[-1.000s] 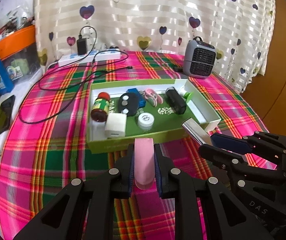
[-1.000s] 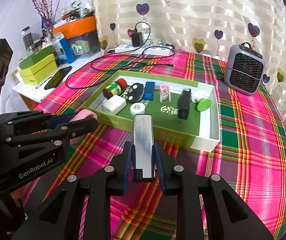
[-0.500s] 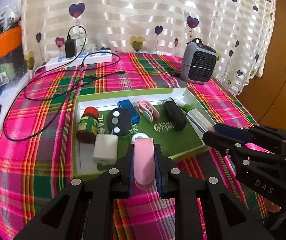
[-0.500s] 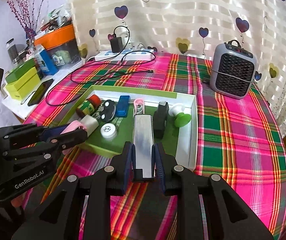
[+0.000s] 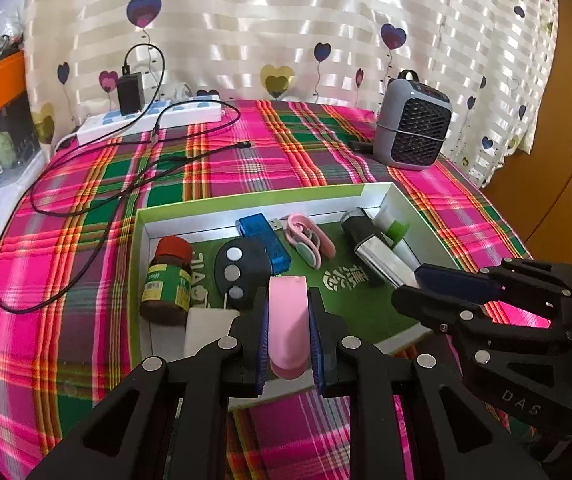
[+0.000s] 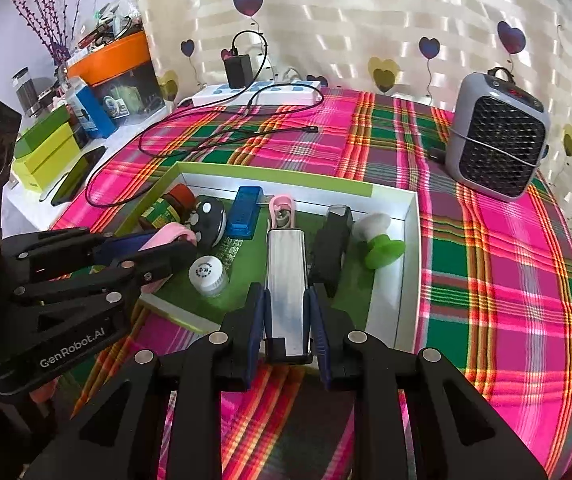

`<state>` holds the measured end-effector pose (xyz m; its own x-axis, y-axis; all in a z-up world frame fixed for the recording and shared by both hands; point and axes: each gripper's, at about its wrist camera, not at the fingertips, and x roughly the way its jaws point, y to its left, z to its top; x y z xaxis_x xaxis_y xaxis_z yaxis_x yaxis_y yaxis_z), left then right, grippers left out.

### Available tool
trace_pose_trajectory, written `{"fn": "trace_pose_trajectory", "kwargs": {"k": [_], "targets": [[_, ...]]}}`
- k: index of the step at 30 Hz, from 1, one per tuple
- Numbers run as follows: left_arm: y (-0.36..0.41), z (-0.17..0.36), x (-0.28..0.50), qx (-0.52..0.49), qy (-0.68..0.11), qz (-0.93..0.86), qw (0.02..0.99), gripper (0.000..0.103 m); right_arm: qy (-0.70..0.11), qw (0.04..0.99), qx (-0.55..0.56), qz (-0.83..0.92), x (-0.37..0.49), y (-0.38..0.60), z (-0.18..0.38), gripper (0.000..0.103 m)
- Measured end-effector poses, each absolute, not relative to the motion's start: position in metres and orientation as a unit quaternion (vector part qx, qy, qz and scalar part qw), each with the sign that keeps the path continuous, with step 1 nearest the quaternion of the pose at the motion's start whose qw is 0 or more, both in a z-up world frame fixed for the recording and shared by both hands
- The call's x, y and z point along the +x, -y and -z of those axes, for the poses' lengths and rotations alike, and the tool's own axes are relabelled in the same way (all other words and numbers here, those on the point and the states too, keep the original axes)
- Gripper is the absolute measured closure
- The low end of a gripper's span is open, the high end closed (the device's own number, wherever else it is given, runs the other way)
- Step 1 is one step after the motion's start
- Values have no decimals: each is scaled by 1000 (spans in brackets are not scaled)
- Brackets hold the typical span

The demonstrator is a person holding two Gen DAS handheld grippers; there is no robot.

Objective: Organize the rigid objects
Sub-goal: 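Lower the pink block and open the left gripper while the right releases the silver bar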

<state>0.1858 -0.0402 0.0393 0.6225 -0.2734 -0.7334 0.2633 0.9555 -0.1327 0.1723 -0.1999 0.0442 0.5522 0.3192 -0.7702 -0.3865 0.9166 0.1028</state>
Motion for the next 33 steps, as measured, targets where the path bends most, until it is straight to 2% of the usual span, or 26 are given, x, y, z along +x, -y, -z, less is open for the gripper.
{"fn": "trace_pose_trajectory", "kwargs": {"k": [33], "targets": [[46,-22,210,1,-431,142,891,86,-452,871,-44,-185,188,193,-18,79]]}}
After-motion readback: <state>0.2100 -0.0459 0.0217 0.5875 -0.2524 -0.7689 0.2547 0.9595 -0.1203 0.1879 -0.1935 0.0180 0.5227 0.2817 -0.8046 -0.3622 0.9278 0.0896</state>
